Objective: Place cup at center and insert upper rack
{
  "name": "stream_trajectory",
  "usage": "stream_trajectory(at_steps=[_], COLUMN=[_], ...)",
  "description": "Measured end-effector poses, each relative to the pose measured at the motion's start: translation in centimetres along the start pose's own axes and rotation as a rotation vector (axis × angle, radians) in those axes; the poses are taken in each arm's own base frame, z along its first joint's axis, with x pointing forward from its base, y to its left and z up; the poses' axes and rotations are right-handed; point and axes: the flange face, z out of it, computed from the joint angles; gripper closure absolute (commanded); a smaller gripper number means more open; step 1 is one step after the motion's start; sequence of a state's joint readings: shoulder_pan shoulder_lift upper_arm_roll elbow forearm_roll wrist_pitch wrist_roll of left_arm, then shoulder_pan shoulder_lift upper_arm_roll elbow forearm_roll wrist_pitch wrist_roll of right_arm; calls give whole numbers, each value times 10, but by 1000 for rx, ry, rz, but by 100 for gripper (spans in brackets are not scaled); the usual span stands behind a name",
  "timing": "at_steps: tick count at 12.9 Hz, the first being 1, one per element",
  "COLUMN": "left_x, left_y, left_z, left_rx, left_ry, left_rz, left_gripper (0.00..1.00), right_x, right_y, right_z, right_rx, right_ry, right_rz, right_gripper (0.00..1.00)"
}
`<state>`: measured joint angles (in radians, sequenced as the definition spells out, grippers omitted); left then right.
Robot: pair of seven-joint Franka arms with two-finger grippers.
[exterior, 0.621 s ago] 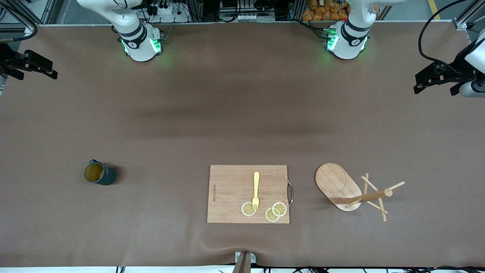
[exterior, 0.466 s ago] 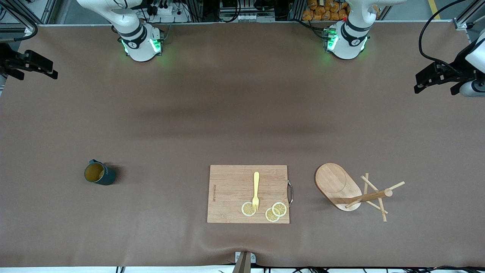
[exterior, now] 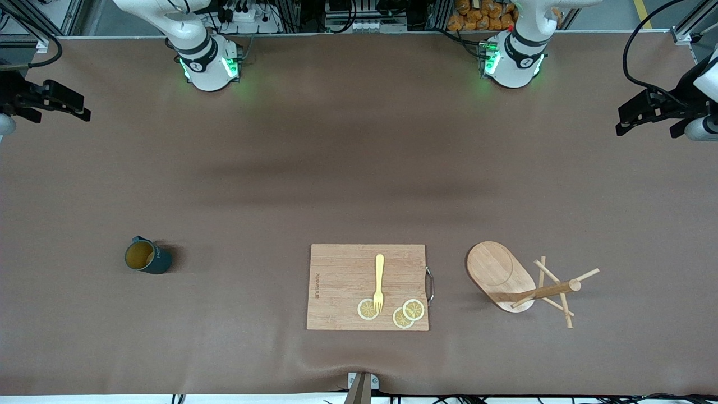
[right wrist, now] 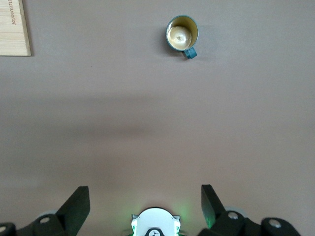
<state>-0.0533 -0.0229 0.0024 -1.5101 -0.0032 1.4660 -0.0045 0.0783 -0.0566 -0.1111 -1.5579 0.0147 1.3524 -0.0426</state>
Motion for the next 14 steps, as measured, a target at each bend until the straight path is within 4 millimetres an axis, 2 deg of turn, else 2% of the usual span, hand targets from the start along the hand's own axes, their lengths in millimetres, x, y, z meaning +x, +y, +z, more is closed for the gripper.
stream_trajectory(at_steps=[4, 7, 11, 14], left_x=[-2, -2, -2, -2], left_y=[-3, -6, -6, -6], left_z=[-1, -1, 1, 2], left_rx=[0, 0, 0, 1], left_ry=[-12, -13, -19, -22], left_rz=[-23, -45, -82, -86], left_gripper=[0, 0, 0, 0], right_x=[22, 53, 118, 153], right_y=[0, -4, -17, -13], right_z=[17, 44, 126, 191], right_rx=[-5, -12, -32, -45], right_ry=[10, 32, 47, 89], right_rz=[1, -6, -39, -55], right_gripper=[0, 0, 0, 0])
